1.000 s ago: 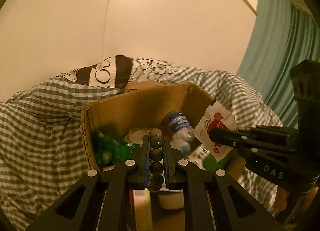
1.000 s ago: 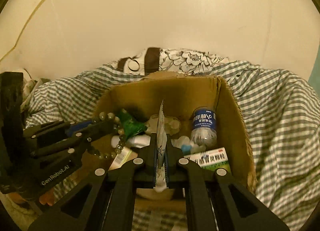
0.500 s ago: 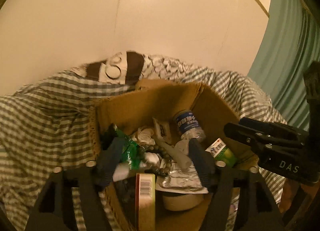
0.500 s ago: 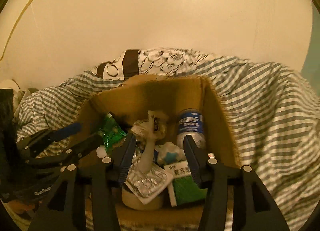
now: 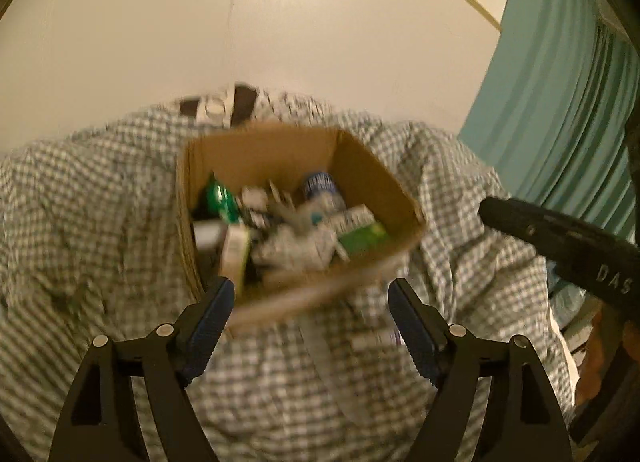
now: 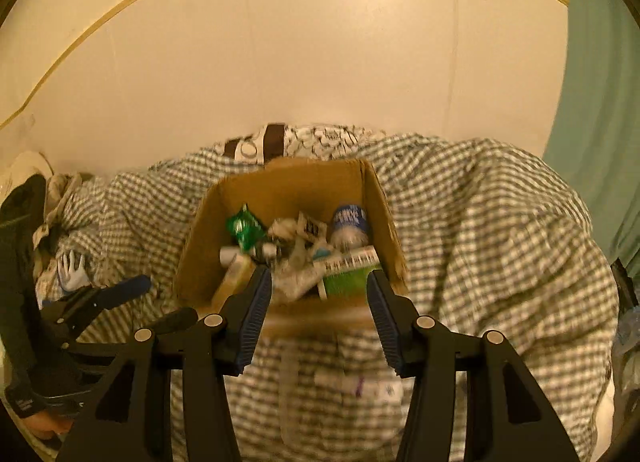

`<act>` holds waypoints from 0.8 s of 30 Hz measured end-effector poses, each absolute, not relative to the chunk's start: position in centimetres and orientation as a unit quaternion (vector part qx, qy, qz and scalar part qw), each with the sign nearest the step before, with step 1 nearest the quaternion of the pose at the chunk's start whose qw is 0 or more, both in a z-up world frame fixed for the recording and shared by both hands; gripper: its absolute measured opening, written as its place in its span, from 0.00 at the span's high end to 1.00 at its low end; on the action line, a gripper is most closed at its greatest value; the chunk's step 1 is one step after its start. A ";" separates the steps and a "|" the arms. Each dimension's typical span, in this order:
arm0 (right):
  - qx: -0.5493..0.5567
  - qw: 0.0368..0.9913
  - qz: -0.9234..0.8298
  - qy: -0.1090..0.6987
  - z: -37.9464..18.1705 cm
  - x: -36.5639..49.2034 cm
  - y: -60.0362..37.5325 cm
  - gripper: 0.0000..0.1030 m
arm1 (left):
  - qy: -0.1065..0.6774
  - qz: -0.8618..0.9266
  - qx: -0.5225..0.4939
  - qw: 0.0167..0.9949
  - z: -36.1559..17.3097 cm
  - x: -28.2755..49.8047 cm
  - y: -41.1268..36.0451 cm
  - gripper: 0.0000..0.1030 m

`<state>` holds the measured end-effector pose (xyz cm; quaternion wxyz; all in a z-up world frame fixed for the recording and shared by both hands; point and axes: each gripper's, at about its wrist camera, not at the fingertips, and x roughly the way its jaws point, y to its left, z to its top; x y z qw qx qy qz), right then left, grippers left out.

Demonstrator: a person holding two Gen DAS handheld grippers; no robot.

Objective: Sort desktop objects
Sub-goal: 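Withdraw both tools and lower them toward the comb and tube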

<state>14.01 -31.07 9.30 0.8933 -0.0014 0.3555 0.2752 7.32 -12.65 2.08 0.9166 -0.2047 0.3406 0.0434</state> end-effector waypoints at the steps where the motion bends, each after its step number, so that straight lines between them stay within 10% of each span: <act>1: -0.006 0.893 0.271 0.360 8.7 13.5 -31.6 0.52 | 0.348 0.044 -0.205 0.914 1.3 7.0 -13.5 0.20; 19: 0.033 0.855 0.245 0.455 -5.8 14.9 -36.1 0.52 | 0.513 0.013 -0.244 0.823 -11.2 11.6 -19.5 0.21; 24: 0.044 0.847 0.250 0.467 -7.0 15.6 -36.2 0.52 | 0.535 0.021 -0.259 0.804 -13.8 13.5 -19.4 0.35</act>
